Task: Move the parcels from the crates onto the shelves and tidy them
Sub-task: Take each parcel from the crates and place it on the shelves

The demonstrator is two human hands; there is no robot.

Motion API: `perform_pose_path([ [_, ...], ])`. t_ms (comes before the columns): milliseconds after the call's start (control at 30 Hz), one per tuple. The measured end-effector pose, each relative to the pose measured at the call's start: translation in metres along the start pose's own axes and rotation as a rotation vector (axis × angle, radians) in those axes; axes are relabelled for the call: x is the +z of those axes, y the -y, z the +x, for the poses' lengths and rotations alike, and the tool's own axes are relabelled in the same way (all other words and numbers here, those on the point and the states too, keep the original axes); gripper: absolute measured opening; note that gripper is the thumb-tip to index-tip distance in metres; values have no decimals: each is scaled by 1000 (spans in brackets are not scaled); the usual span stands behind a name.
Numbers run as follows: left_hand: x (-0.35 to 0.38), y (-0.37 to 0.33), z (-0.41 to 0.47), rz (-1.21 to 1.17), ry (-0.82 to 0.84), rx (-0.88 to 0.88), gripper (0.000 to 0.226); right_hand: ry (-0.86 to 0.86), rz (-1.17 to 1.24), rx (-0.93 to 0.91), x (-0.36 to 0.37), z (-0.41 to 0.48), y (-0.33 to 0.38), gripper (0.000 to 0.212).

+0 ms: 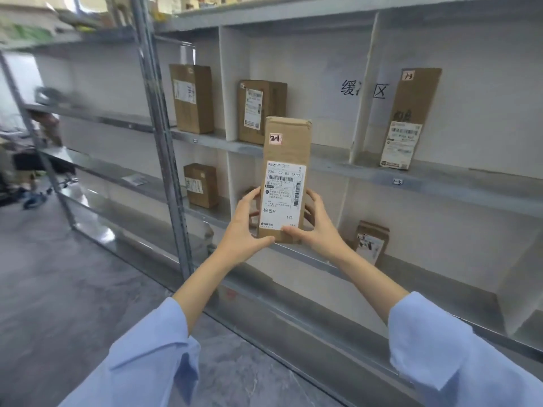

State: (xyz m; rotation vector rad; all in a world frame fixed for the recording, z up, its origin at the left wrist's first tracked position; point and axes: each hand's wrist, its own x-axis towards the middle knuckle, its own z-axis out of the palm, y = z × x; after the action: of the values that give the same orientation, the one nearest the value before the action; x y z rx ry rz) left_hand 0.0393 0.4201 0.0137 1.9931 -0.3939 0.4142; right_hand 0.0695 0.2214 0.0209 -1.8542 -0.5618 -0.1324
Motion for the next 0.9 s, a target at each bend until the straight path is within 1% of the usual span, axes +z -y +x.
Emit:
perform_pose_path([
  [100,-18,28,20,7,-42,-43,91,43,-1,2,20,44,-16,92],
  [267,-56,69,62,91,-97,-61,97,115,-6,-34,57,125,-39,105],
  [367,-78,96,84,143,-138,-86,99,157,10,-43,83,169,-52,108],
  [500,-106,135,100,204,-207,-148,102,211,35,-74,123,215,-65,102],
  [633,-130,168,104,189,-282,-196,91,251,68,-85,163,247,-78,92],
  [767,-156,209,113,213,-300,-212,89,277,81,-81,201,278,-96,86],
  [900,-187,253,131,238,-296,-242,90,270,69,-37,242,310,-107,87],
])
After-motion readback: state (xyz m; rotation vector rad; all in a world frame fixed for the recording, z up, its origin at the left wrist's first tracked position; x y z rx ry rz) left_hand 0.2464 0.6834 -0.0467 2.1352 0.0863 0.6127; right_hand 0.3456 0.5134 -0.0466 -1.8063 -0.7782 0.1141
